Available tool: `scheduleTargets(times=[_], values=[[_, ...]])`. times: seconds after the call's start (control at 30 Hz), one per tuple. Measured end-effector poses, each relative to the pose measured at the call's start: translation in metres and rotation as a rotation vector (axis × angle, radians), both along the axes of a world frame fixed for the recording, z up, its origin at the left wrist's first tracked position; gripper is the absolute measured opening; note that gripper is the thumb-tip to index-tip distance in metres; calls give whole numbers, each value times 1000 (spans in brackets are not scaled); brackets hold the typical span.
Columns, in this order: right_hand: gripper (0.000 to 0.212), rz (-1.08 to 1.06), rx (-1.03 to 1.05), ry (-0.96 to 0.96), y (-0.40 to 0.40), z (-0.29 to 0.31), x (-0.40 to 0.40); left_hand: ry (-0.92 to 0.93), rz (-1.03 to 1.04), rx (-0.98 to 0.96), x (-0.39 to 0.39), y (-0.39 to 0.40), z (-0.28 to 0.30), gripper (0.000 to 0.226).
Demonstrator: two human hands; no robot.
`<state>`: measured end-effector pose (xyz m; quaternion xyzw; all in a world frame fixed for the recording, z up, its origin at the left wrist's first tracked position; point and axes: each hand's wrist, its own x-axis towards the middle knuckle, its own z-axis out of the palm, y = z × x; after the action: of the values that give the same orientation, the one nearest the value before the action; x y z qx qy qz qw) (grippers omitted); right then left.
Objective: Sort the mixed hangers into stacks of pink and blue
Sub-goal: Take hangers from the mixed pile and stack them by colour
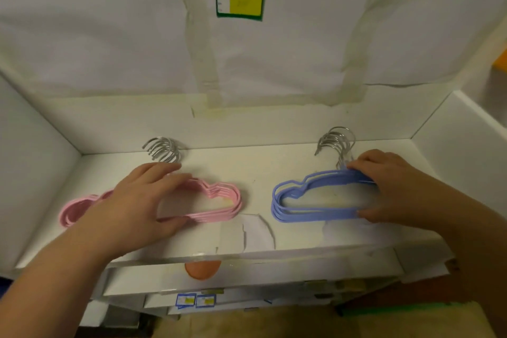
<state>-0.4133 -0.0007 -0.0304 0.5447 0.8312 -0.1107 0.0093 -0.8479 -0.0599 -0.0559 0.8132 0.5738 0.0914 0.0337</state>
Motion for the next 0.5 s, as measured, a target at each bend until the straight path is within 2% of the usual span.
scheduleTargets(times=[0.17,0.4,0.5], values=[[80,34,-4,21,1,-2,16,-142,2,1,50,-1,-3,66],[82,144,66,31,4,-10,25,-89,63,-34,110,-10,-5,70],[81,196,82,21,8,-10,28,-109,100,-14,137,-18,-2,65]])
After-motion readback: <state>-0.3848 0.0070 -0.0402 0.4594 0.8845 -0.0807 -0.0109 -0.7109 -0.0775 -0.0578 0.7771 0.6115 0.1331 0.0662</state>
